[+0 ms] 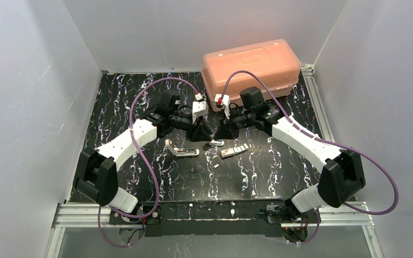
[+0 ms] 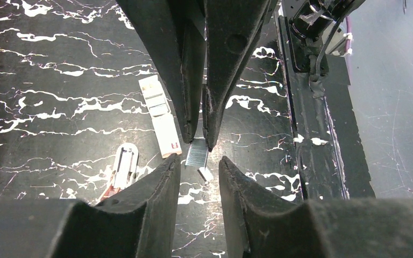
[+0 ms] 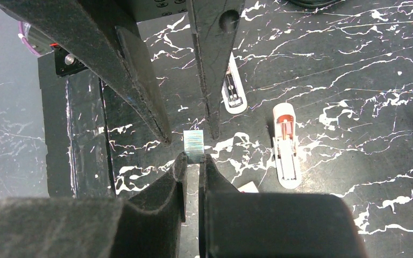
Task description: Load the staples into the stapler
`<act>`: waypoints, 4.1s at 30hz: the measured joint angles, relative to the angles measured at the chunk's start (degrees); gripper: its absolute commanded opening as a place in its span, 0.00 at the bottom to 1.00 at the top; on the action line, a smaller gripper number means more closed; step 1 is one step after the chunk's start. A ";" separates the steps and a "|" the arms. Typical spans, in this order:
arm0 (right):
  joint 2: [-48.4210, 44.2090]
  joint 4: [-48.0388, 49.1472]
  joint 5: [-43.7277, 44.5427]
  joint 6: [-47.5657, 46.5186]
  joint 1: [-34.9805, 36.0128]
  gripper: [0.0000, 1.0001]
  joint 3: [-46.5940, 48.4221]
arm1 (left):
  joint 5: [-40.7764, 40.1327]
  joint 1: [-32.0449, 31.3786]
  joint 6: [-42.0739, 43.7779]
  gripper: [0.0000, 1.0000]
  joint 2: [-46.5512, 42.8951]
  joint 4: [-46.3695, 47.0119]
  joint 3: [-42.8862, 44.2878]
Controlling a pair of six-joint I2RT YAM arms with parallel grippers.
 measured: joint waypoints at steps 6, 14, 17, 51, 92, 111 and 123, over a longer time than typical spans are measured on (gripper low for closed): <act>0.00 -0.02 0.00 0.09 0.00 0.06 0.00 | 0.02 0.00 -0.35 0.21 0.15 0.02 0.00; -0.04 -0.07 -0.04 0.11 0.00 0.18 0.00 | -0.09 0.02 -0.52 0.09 0.22 0.07 0.00; -0.07 -0.09 -0.04 0.15 0.00 0.30 0.00 | -0.13 0.02 -0.72 0.03 0.24 0.09 0.00; -6.16 -0.48 2.62 -6.25 -15.65 0.81 -9.73 | -6.12 -0.17 14.23 0.00 16.41 -3.72 9.25; -7.06 0.15 6.93 -17.14 -20.52 0.78 -16.26 | -11.96 6.29 41.66 0.00 9.88 -21.81 0.39; -6.14 -0.55 6.86 -17.00 -20.52 0.77 -16.26 | -16.35 6.29 37.13 0.00 8.22 -19.41 -0.52; -6.14 -0.02 7.61 -16.61 -20.57 0.76 -16.26 | -16.76 6.29 31.89 0.00 4.52 -15.34 -3.61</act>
